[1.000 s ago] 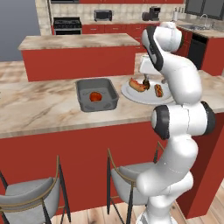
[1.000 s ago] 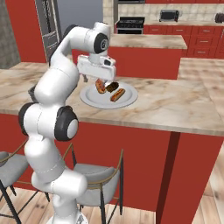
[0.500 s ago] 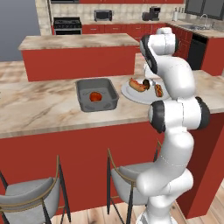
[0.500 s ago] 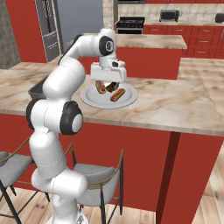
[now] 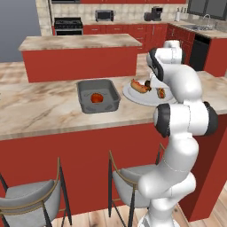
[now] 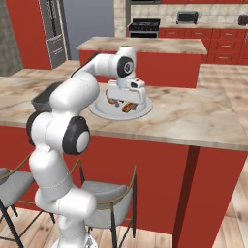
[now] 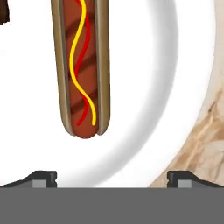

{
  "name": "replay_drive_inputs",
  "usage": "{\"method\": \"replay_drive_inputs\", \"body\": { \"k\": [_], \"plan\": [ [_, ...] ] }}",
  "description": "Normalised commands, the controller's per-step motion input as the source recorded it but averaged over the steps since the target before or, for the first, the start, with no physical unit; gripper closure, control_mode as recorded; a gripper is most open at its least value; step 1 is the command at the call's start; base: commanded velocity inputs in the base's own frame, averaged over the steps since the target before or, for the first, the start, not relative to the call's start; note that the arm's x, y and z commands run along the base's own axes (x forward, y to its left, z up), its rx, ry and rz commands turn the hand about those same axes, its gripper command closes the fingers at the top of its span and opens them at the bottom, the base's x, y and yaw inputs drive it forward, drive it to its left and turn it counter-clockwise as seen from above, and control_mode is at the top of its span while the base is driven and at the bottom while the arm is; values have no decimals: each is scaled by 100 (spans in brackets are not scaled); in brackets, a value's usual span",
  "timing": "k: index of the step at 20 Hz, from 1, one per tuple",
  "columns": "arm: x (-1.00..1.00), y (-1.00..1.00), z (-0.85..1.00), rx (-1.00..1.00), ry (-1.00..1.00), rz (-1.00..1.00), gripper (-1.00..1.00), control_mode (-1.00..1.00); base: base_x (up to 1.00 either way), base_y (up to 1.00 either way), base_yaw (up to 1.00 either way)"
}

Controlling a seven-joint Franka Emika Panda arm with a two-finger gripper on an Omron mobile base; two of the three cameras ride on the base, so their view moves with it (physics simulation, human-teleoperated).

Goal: Place one cooked food and one vegetable from the large plate to each tupperware container.

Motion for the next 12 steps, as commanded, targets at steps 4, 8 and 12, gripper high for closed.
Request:
{"method": "replay_drive_inputs", "body": {
  "k": [4,8,12],
  "plan": [
    [32,0,-4,0,-7,0,-100,-100,0,0,0],
    [42,0,-3,0,-2,0,-100,-100,0,0,0],
    [38,0,-2,0,0,0,-100,-100,0,0,0]
  ]
}}
